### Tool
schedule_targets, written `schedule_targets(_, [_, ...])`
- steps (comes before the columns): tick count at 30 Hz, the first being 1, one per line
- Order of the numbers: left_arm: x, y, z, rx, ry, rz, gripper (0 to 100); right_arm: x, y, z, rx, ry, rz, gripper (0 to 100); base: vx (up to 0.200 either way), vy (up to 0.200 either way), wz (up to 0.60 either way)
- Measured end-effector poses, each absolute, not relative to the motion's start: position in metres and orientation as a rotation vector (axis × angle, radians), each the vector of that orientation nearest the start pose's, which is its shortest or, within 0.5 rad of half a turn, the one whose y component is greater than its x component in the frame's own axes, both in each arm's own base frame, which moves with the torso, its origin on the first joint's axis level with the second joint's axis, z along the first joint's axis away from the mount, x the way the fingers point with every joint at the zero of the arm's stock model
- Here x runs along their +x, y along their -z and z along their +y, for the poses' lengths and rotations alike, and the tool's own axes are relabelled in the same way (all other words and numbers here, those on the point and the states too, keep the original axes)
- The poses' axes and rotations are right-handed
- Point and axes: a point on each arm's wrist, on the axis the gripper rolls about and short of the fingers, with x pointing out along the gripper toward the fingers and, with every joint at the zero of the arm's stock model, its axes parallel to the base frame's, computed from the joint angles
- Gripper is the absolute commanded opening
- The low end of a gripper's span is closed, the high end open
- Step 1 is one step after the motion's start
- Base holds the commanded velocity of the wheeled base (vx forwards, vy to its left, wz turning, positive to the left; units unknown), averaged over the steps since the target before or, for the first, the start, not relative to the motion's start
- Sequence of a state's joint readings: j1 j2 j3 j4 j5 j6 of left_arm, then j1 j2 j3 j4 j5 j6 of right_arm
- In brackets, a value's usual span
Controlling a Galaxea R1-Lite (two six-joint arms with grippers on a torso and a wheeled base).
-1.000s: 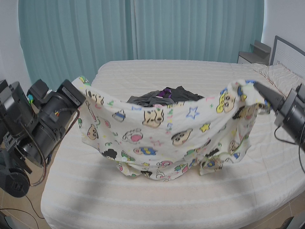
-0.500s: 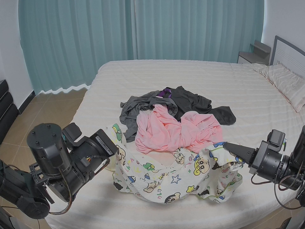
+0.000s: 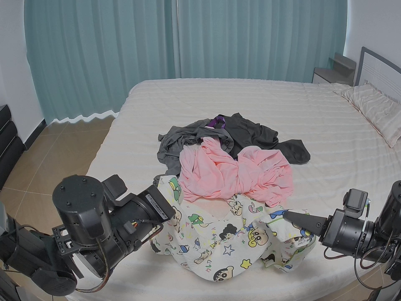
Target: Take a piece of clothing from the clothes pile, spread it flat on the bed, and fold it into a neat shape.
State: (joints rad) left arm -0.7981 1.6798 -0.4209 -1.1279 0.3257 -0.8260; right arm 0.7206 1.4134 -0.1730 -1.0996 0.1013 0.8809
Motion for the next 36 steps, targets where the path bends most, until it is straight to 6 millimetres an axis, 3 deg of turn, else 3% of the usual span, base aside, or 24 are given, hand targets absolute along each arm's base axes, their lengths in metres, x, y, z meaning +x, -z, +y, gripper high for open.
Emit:
schedule_targets(3, [0.185,-0.141,-0.181,-0.738,0.397,0.301,0,0.135,-0.142,0.121,0.785,-0.705,0.483,0,-0.200,0.000,0.00])
schedule_targets(19, [0.182,-0.140,-0.183,-0.734,0.407,0.309,0,0.131,-0.150,0.117,0.799,-0.709,0.437,0,0.000,0.000,0.00])
schedule_targets(36, [0.180,-0.146,-0.181,-0.761,0.398,0.283,0,0.136,-0.153,0.111,0.810,-0.674,0.397,0,0.000,-0.200,0.00])
